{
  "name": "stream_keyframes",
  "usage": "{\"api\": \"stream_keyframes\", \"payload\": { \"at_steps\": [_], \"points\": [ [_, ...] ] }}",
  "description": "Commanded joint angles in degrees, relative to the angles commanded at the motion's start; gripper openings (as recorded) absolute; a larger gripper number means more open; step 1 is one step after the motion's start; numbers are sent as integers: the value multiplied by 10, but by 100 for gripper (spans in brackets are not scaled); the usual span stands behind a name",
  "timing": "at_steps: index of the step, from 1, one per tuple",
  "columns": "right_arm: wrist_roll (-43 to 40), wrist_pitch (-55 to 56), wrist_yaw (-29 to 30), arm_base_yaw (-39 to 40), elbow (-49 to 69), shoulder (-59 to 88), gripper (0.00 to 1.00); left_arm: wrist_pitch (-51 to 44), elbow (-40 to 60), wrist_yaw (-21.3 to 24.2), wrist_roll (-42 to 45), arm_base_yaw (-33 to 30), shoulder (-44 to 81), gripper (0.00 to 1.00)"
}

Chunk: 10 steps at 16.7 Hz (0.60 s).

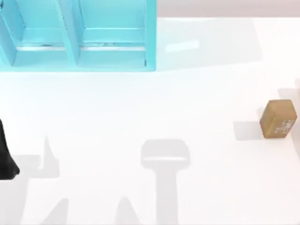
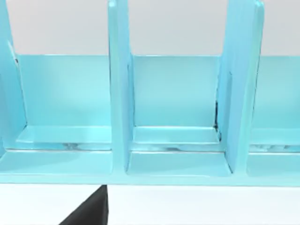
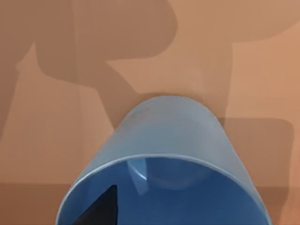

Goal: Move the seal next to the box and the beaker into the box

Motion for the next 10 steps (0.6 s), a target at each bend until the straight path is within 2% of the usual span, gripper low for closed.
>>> {"api": "stream_keyframes", "payload": {
  "at_steps": [5, 10],
  "points": [
    [-4, 0, -2, 3, 9, -5, 100, 0, 0, 0, 0, 0, 0, 100],
    [-29, -55, -7, 27, 95, -10, 100, 0, 0, 0, 0, 0, 0, 100]
  ]
}}
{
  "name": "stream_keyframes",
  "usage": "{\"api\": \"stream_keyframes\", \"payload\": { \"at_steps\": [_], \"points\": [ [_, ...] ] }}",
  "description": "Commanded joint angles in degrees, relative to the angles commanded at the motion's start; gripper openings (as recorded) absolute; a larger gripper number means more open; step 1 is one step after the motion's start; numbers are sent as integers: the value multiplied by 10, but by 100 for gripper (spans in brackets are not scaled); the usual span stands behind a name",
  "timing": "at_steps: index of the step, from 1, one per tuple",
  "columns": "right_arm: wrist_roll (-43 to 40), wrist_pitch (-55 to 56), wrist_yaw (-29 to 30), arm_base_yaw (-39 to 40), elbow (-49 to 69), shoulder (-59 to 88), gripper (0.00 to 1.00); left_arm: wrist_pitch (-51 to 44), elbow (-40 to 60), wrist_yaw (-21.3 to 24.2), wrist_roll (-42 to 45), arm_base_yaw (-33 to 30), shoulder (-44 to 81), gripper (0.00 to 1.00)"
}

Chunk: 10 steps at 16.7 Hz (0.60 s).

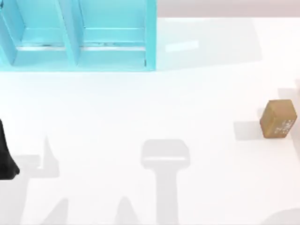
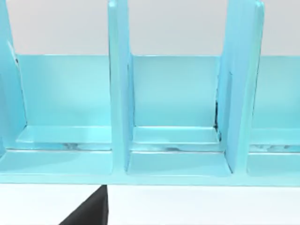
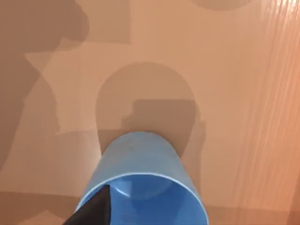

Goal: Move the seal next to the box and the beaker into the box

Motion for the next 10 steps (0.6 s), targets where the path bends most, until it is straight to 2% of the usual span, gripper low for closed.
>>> {"api": "stream_keyframes", "payload": {
  "at_steps": [6, 10],
  "points": [
    [14, -147, 13, -14, 78, -24, 100, 0, 0, 0, 0, 0, 0, 100],
    [26, -176, 7, -31, 92, -35, 100, 0, 0, 0, 0, 0, 0, 100]
  ]
}}
